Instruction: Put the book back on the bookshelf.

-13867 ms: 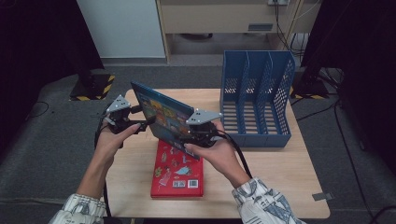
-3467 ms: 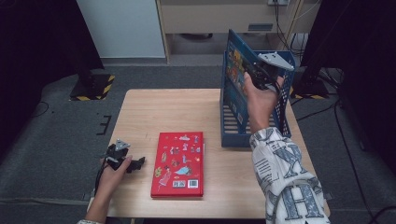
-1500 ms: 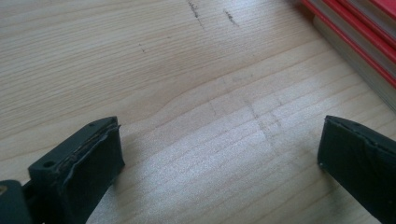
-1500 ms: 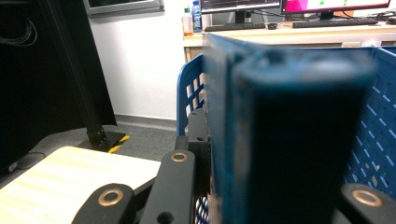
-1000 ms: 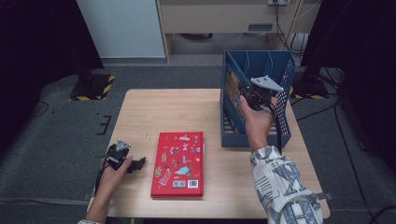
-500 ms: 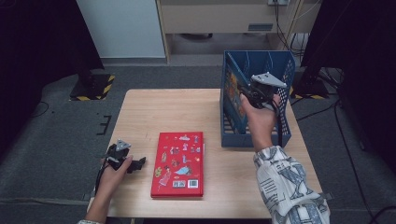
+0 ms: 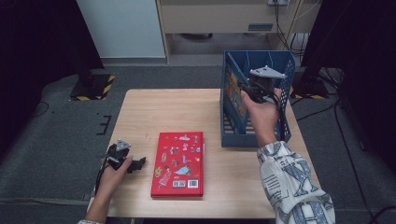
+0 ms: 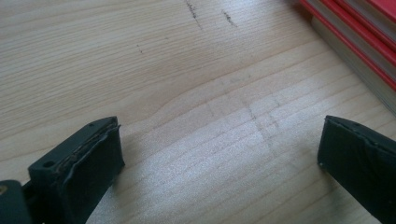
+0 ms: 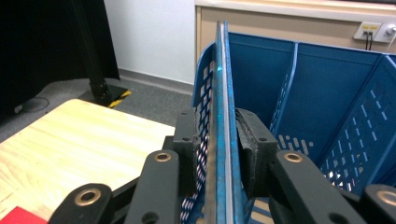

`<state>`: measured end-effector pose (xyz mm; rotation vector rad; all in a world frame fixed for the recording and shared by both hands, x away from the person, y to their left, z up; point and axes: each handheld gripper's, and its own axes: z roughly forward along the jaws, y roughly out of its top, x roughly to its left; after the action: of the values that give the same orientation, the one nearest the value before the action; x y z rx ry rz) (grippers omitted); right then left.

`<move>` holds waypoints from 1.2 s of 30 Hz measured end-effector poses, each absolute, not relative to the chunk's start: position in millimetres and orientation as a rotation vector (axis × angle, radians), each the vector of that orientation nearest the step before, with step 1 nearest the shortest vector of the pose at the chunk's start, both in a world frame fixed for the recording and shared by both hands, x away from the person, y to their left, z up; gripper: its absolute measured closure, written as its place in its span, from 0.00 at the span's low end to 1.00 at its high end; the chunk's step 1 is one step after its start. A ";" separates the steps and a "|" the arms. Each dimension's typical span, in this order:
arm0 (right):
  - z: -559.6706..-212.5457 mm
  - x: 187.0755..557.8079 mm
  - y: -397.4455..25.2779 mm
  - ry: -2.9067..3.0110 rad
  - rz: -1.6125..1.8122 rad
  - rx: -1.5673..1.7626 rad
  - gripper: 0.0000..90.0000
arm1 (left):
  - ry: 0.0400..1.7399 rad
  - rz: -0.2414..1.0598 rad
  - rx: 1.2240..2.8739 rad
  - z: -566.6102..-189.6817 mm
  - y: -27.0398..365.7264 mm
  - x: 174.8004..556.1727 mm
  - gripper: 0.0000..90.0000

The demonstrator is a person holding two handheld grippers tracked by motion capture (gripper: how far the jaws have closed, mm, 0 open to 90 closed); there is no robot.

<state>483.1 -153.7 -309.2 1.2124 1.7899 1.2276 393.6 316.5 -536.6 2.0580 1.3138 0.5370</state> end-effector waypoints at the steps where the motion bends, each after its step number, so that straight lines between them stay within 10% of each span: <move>1: -308.8 483.7 -153.3 1.798 1.222 1.214 0.79 | 1.314 0.537 2.058 -536.6 316.5 393.6 0.00; 36: -307.5 494.1 -150.5 1.838 1.183 1.264 0.81 | 1.308 0.533 2.059 -536.7 314.9 393.9 0.00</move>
<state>494.1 -150.5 -307.5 1.2637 1.8385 1.1829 393.9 314.9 -536.7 2.0590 1.3076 0.5326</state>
